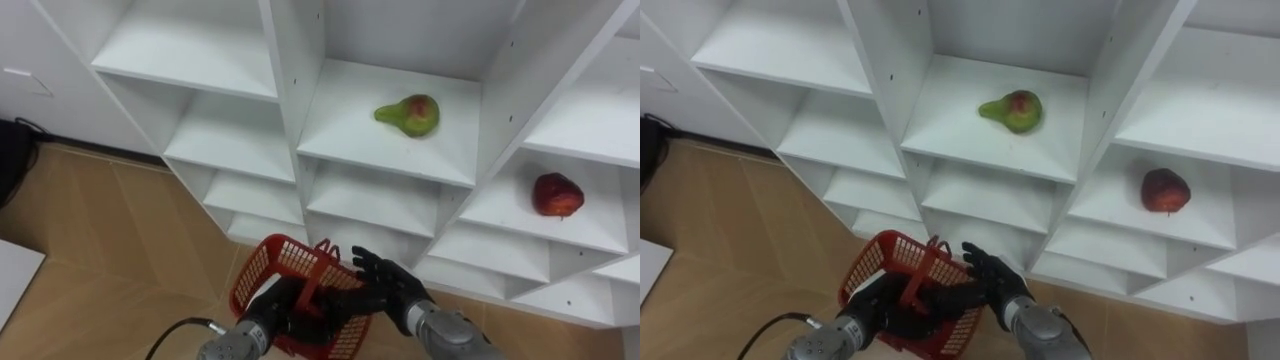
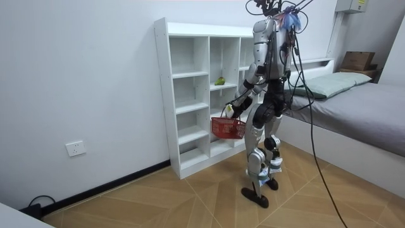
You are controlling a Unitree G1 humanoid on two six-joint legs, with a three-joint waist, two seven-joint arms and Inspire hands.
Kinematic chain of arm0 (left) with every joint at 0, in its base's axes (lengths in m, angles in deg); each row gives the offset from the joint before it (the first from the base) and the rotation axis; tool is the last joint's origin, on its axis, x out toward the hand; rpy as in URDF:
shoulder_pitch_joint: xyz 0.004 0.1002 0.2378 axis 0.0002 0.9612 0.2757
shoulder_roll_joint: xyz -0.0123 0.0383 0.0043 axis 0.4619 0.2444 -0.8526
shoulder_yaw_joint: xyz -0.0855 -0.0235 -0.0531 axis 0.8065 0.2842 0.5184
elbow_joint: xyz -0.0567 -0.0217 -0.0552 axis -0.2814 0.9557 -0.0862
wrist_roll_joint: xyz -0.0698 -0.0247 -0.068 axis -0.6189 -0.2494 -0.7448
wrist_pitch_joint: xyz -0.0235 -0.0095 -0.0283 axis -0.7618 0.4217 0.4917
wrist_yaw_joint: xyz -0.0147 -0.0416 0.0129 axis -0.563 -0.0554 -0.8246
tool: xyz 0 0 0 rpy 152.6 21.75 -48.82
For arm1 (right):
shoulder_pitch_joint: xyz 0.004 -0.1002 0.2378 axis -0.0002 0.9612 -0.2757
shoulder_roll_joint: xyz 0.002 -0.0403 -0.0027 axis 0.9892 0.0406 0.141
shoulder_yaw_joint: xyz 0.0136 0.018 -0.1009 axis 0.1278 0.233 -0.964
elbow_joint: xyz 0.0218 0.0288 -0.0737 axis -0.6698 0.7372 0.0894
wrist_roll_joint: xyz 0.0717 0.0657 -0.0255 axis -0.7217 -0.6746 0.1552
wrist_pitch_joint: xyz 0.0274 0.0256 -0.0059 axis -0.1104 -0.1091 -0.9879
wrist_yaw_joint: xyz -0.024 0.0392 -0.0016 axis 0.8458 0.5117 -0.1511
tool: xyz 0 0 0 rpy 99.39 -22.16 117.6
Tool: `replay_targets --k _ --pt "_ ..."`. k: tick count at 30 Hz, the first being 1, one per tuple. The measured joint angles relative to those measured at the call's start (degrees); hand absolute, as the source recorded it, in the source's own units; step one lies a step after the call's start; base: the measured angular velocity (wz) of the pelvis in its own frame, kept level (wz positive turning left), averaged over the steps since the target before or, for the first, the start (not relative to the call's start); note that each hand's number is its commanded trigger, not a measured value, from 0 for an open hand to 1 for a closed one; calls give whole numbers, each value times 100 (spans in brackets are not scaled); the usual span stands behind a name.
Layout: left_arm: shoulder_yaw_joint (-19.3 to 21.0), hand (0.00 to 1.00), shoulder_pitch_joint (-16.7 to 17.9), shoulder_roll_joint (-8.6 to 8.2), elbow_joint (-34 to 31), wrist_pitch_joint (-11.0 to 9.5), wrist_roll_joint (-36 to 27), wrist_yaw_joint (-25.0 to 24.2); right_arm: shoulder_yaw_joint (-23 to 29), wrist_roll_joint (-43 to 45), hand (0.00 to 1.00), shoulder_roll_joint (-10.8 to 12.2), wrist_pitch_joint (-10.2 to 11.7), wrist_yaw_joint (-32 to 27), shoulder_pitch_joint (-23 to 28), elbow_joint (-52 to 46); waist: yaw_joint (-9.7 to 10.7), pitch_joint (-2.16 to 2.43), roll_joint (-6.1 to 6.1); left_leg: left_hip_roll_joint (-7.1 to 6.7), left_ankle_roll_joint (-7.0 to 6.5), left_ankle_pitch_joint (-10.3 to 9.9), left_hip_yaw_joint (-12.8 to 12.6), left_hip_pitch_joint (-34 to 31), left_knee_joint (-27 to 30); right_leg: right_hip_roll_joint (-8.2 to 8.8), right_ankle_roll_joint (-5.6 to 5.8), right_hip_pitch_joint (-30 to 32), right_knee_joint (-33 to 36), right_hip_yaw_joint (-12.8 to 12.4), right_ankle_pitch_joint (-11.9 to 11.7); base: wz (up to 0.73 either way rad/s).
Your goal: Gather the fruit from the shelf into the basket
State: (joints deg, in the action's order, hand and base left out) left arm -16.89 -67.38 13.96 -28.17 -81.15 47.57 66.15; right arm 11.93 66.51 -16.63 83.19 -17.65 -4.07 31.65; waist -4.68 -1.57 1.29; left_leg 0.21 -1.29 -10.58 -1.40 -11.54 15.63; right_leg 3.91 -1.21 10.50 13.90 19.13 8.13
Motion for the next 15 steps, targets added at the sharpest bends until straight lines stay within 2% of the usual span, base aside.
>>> replay_targets --k 9,15 --pt "145 100 97 115 -543 -13 6 41 16 503 0 -161 119 -189 78 -719 50 18 9 -5 0 0 -32 21 -23 -44 3 -5 -8 -26 2 0" --pt "165 100 154 77 -580 -56 5 137 25 668 0 -358 174 -310 646 -1331 142 62 -30 -3 -1 0 -45 223 -104 -26 22 -180 -28 -43 14 1"
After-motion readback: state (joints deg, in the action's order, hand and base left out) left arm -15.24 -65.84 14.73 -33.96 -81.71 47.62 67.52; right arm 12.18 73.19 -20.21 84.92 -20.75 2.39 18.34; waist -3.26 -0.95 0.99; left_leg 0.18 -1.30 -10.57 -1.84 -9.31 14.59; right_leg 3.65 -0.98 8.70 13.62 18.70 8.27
